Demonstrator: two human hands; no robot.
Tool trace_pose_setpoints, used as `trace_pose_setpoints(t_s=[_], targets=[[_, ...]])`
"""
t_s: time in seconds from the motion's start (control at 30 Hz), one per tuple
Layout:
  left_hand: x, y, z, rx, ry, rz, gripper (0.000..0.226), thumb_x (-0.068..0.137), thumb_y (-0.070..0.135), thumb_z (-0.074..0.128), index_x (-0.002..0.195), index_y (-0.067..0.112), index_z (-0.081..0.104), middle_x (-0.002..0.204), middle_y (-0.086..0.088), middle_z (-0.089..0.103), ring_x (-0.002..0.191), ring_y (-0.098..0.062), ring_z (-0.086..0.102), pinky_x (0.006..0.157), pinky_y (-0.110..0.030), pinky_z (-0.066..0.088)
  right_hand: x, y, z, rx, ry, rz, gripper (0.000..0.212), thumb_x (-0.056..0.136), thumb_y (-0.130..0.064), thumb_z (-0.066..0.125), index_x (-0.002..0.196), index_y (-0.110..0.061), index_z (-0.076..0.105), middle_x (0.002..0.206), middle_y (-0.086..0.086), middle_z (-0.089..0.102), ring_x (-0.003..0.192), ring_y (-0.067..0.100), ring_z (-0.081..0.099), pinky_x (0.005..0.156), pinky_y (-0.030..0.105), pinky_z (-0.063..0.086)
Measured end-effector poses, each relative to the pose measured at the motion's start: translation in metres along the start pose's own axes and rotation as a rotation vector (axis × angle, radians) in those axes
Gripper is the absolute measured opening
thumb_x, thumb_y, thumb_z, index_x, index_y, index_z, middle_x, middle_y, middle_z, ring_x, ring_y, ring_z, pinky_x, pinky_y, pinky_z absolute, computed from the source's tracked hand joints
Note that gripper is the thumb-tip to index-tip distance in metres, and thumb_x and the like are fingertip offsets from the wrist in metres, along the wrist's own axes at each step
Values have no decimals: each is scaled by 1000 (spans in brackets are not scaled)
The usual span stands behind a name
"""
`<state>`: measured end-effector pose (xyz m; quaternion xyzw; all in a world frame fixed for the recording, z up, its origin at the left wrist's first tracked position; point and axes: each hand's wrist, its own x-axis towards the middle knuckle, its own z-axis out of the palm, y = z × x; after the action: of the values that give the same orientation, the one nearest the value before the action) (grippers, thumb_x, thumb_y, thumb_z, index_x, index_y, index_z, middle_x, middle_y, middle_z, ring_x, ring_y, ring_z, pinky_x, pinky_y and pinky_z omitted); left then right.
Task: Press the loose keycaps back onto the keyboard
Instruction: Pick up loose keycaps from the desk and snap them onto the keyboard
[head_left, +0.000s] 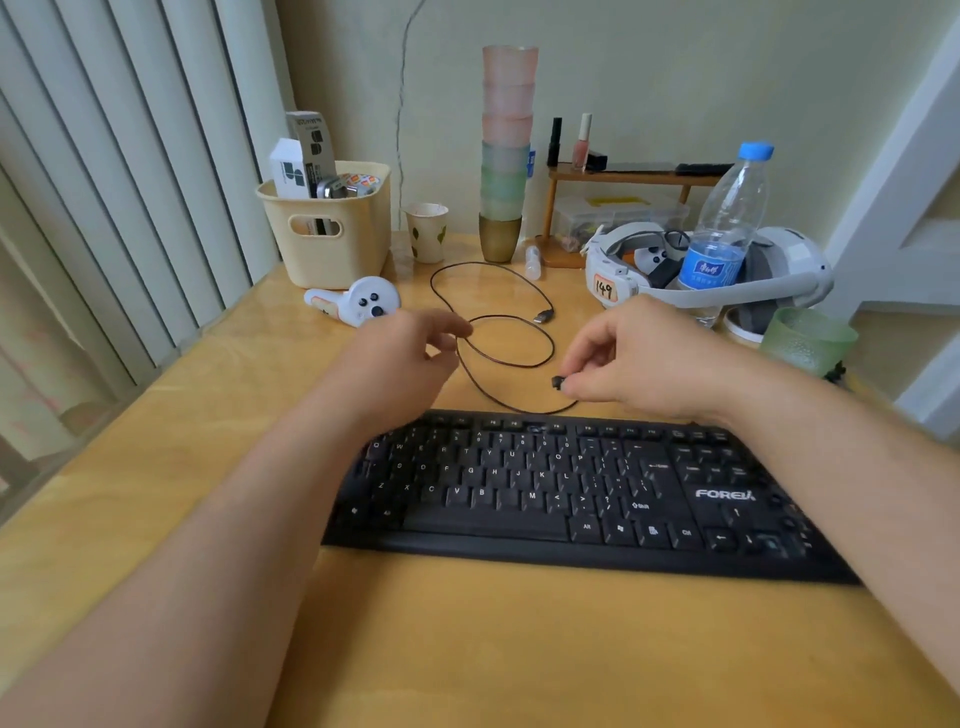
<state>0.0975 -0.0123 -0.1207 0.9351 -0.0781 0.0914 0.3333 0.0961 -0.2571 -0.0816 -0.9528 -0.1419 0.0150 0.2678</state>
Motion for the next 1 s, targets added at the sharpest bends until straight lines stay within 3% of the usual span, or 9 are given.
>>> trace_pose_setpoints(t_s=[0.1, 0.17, 0.3, 0.43, 0.57, 0.67, 0.83, 1.0], targets=[[4, -16, -2, 40, -19, -30, 27, 103, 26, 55, 117, 43, 70, 98, 21, 61, 80, -2, 60, 63, -19, 43, 15, -2, 4, 145, -185, 155, 5, 80, -21, 87, 81, -21, 82, 89, -8, 77, 89, 12, 65, 78, 27, 51], [6, -22, 2, 60, -88, -12, 27, 102, 26, 55, 113, 44, 72, 97, 20, 63, 87, -2, 62, 67, -20, 44, 23, -5, 7, 149, -267, 208, 5, 80, -20, 86, 83, -18, 82, 94, 0, 76, 86, 16, 60, 76, 30, 50], [8, -27, 8, 73, -149, 4, 26, 100, 28, 56, 111, 44, 74, 109, 15, 67, 97, -4, 64, 82, -27, 49, 32, -12, 16, 76, -325, 241, 4, 79, -18, 86, 79, -18, 82, 90, 3, 76, 81, 15, 59, 73, 29, 49], [8, -25, 10, 50, -163, 25, 27, 101, 25, 56, 109, 42, 75, 105, 18, 67, 95, -1, 63, 74, -18, 46, 37, -11, 25, 44, -363, 244, 7, 77, -15, 88, 75, -18, 82, 97, 14, 78, 83, 22, 56, 78, 34, 47], [7, -22, 12, 61, -184, 36, 28, 100, 23, 56, 105, 42, 76, 99, 17, 66, 92, -1, 63, 71, -15, 44, 37, -11, 24, 24, -379, 240, 7, 78, -15, 88, 76, -17, 81, 84, 9, 68, 77, 23, 48, 62, 27, 40], [8, -21, 13, 67, -190, 48, 28, 98, 22, 57, 105, 42, 76, 103, 13, 69, 95, -4, 63, 75, -20, 47, 36, -13, 22, -22, -385, 212, 8, 78, -18, 88, 75, -21, 81, 78, 6, 67, 69, 20, 48, 60, 28, 41], [6, -18, 15, 78, -201, 61, 26, 98, 24, 59, 106, 41, 77, 101, 13, 69, 97, -6, 64, 80, -23, 47, 37, -16, 19, -88, -401, 213, 7, 81, -20, 84, 78, -25, 80, 66, 9, 54, 63, 25, 37, 53, 30, 28], [4, -11, 18, 63, -211, 93, 19, 96, 31, 63, 105, 41, 77, 93, 16, 71, 92, -1, 64, 79, -22, 48, 34, -18, 19, -103, -388, 168, 9, 83, -14, 84, 86, -21, 80, 69, 8, 61, 49, 18, 39, 39, 20, 31]])
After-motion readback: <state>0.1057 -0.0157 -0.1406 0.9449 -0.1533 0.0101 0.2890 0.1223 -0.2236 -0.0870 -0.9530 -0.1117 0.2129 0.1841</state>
